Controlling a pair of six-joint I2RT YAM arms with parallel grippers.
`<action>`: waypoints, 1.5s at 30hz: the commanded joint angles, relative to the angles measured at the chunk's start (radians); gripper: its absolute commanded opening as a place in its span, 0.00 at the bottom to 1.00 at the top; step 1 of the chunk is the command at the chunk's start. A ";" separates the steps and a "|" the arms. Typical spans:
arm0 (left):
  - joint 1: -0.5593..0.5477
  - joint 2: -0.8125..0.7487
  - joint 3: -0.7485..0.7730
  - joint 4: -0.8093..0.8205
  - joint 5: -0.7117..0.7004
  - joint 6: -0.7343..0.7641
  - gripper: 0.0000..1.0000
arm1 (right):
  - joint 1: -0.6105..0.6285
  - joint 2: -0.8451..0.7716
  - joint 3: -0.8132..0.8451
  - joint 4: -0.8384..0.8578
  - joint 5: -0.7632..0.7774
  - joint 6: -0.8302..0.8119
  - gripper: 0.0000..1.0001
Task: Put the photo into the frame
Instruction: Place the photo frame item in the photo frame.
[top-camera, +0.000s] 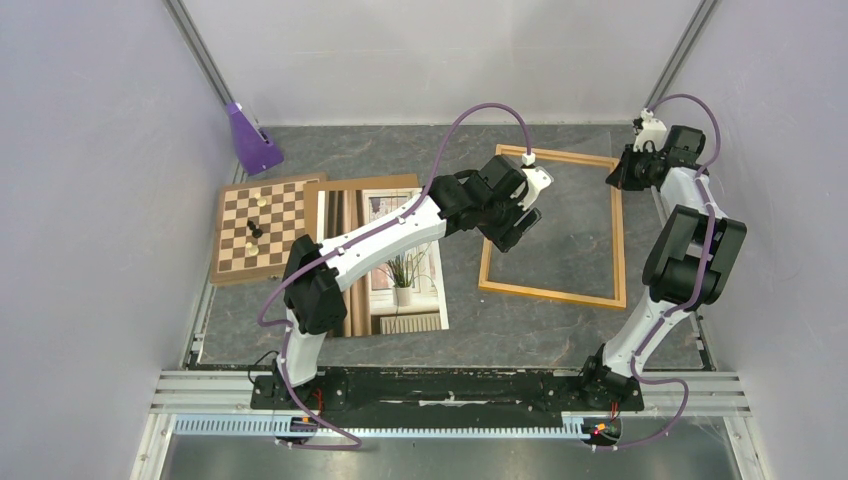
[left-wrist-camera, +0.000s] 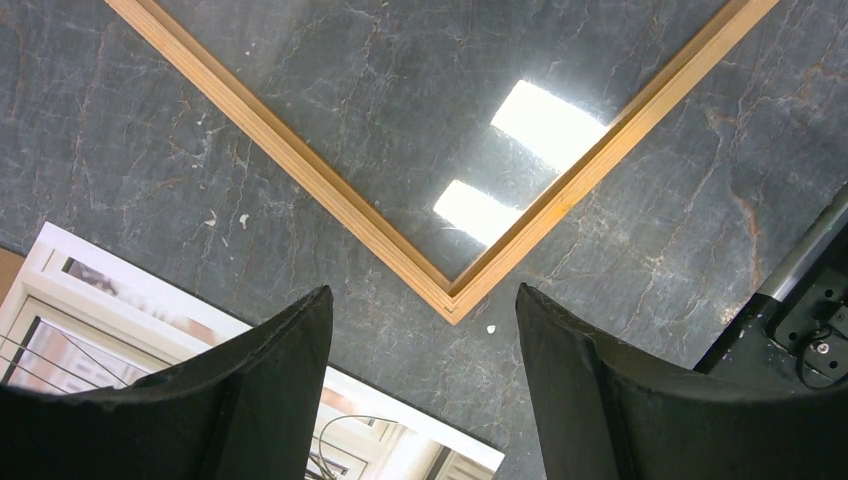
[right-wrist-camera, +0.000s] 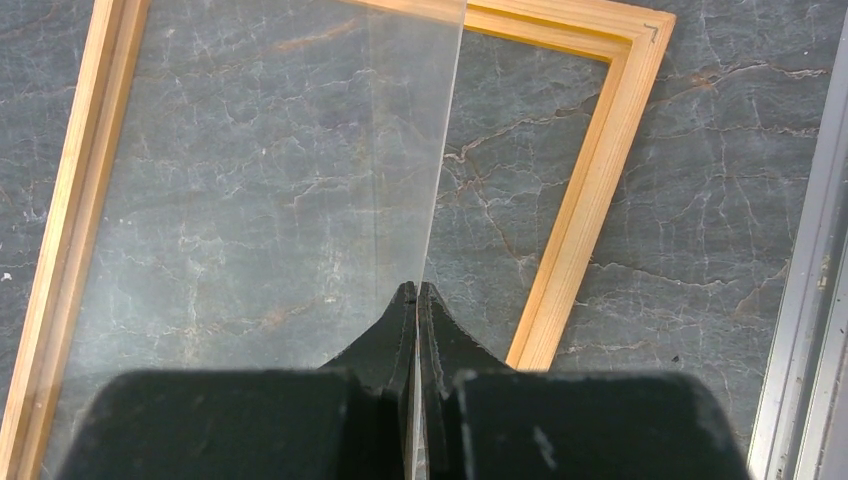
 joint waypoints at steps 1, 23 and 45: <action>0.003 -0.006 0.014 0.010 0.009 0.022 0.73 | 0.006 -0.004 0.038 -0.007 0.017 -0.036 0.00; 0.003 -0.003 0.012 0.013 0.010 0.017 0.73 | 0.007 -0.005 0.053 -0.011 0.038 -0.058 0.00; 0.003 0.001 0.012 0.016 0.012 0.014 0.73 | 0.009 -0.003 0.047 -0.010 0.052 -0.075 0.00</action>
